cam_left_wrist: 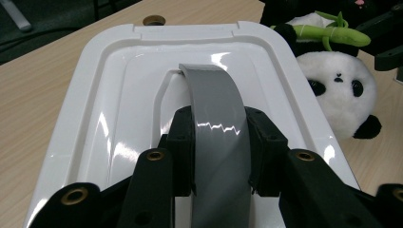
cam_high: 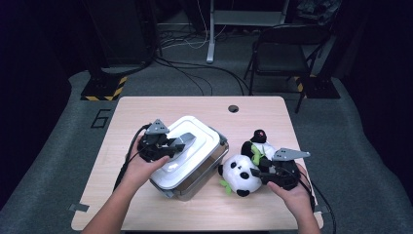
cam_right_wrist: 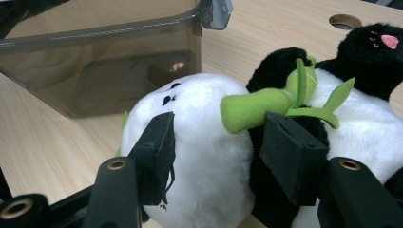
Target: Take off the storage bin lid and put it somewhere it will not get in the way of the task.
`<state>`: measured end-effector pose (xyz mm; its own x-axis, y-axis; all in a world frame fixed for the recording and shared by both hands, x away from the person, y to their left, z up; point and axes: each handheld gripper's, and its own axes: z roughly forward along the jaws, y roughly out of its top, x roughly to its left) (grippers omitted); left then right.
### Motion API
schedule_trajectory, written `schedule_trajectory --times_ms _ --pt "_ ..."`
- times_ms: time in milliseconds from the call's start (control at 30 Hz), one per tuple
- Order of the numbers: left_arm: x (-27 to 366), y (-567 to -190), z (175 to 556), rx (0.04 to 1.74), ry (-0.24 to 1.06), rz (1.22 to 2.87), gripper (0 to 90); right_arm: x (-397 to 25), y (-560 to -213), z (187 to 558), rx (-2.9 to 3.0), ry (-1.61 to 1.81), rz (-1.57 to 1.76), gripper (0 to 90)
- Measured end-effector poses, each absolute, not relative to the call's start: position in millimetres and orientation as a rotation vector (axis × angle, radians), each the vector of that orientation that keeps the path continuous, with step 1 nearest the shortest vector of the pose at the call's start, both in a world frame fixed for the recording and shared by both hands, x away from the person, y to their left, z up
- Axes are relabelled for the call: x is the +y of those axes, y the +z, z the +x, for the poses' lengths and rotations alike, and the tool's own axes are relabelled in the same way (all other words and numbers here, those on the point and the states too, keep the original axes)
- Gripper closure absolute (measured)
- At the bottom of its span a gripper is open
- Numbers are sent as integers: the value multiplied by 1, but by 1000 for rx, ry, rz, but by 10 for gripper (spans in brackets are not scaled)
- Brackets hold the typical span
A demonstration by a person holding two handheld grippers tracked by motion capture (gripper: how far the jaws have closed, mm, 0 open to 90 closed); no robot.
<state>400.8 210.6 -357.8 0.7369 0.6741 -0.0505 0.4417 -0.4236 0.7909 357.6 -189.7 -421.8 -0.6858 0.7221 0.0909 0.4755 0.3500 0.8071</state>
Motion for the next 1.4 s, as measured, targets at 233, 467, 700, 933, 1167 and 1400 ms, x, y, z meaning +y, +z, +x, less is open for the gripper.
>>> schedule_trajectory --times_ms 233,467,700,933,1167,1400 --pt "224 -357 401 870 349 2073 666 -190 -422 357 2336 1251 1077 443" --pt "242 -359 402 900 365 2055 666 -189 -422 357 2337 1249 1075 442" --pt "258 -360 402 939 376 2033 666 -189 -423 358 2339 1245 1080 442" --pt "278 -365 401 990 403 2000 667 -189 -424 358 2339 1241 1080 442" --pt "293 -368 400 1021 408 1957 667 -189 -425 358 2344 1235 1084 442" --pt "306 -371 397 1048 412 1934 667 -188 -426 358 2347 1230 1085 442"
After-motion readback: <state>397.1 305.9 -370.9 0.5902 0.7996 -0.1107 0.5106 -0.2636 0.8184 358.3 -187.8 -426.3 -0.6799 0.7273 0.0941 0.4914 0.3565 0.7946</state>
